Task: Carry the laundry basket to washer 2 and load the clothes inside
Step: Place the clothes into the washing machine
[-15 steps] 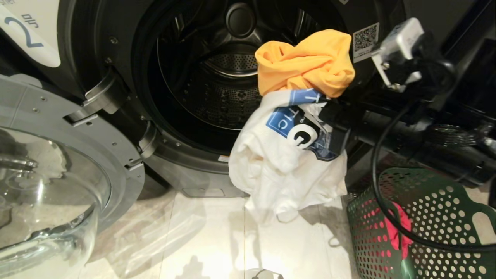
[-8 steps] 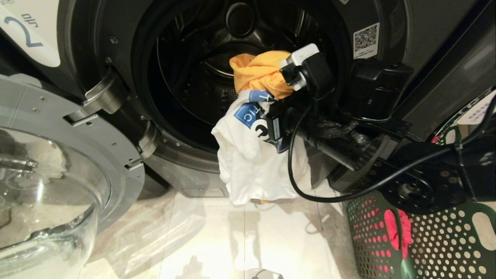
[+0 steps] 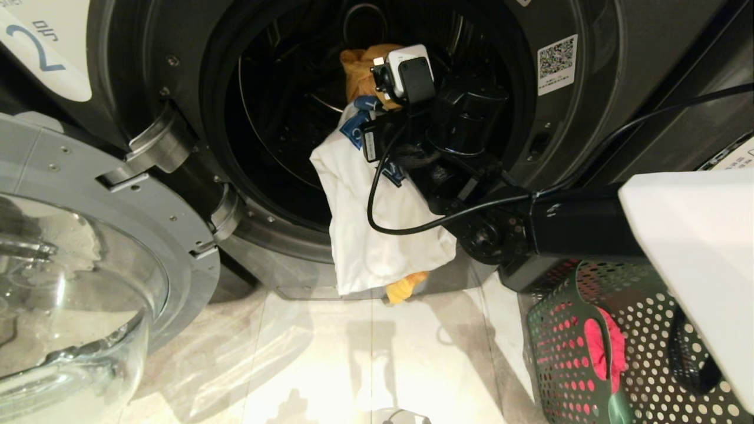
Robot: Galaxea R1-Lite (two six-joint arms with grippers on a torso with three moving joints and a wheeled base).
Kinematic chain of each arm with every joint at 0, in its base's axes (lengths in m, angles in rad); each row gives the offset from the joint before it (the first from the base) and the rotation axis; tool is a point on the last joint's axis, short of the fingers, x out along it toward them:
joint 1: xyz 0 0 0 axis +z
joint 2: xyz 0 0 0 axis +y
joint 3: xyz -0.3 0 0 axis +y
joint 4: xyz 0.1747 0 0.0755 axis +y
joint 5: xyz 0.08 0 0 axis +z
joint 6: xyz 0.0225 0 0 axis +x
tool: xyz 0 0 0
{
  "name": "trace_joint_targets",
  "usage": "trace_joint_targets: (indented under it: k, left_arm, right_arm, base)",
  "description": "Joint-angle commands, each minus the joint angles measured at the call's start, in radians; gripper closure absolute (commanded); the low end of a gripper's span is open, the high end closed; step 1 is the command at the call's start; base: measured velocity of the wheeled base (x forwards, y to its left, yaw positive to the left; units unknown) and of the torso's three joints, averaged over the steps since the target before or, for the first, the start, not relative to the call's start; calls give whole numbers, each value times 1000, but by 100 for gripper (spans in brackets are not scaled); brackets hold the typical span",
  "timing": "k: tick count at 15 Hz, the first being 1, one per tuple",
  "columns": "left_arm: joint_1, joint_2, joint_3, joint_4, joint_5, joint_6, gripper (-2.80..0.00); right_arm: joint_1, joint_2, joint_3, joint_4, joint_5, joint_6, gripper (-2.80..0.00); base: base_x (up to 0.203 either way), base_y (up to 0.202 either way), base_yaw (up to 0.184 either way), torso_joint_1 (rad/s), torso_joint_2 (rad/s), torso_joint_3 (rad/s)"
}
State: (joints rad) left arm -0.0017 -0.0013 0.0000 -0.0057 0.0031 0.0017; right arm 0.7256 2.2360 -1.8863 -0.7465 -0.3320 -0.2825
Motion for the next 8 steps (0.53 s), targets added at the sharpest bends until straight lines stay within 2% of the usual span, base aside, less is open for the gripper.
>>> trace_joint_targets:
  k: [1,5,8]
  left_arm:
    - [0,0,0,0,0,0,0]
    - [0,0,0,0,0,0,0]
    - [0,0,0,0,0,0,0]
  right_arm:
    - [-14,117,-83,3,-28,9,0]
    - [-53,122,-82,-71,-39,5,0]
    - [-96,112,-84,-13,-39,1,0]
  base:
    - [0,0,0,0,0,0]
    - [0,0,0,0,0,0]
    - [0,0,0,0,0,0]
